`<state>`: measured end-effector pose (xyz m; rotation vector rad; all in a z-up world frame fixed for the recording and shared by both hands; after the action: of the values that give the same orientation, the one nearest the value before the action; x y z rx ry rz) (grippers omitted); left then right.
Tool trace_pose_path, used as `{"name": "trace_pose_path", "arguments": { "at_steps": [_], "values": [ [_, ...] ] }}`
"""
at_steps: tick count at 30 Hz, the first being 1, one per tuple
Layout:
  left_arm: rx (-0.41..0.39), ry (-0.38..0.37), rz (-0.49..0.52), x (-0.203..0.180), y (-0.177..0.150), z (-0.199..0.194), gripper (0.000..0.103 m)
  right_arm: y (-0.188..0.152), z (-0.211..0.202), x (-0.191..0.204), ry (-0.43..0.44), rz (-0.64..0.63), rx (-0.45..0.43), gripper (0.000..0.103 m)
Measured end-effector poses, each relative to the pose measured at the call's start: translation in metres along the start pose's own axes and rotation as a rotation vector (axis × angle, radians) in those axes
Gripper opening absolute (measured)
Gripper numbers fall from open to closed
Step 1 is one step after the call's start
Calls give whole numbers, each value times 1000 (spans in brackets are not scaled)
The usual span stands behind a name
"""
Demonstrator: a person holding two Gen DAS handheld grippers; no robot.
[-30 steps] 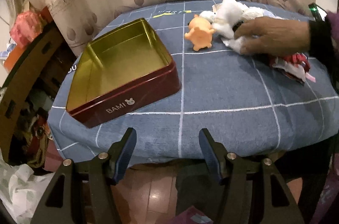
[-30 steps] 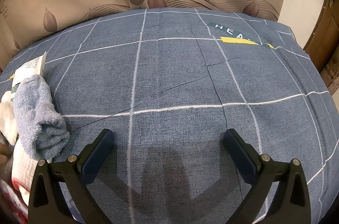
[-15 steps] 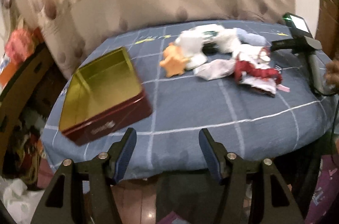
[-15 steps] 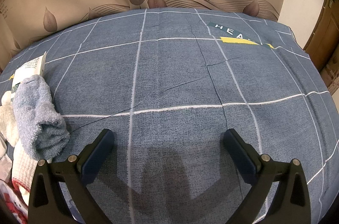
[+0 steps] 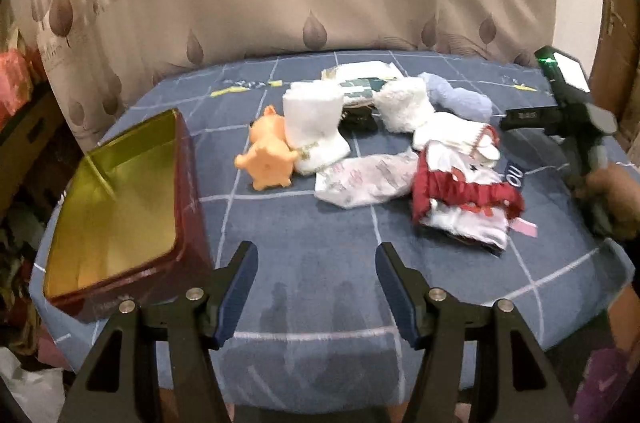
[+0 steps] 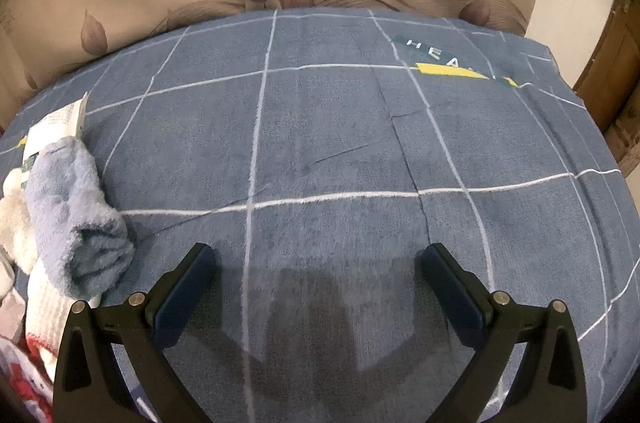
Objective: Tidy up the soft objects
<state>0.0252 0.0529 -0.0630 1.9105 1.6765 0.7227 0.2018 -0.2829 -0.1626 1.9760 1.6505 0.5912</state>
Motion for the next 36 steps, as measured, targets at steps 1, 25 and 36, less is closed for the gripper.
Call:
{"name": "trace_pose_path", "arguments": {
  "at_steps": [1, 25, 36],
  "values": [
    [-9, 15, 6, 0, 3, 3, 63, -2, -7, 0, 8, 2, -31, 103],
    [-159, -56, -196, 21, 8, 37, 63, -93, -158, 124, 122, -196, -507, 103],
    [-86, 76, -109, 15, -2, 54, 63, -98, -153, 128, 135, -182, -492, 103]
  ]
}}
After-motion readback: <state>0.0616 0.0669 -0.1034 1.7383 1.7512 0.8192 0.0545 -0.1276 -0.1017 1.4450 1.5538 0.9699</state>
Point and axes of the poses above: each gripper's, at about its wrist camera, not at the fingertips, and z roughly the way its jaws point, x to its left, y to its top, the point moved 7 cm from there along z, roughly the way its jaws point, and after that the axes turned 2 degrees about -z, right-handed, at the moved point
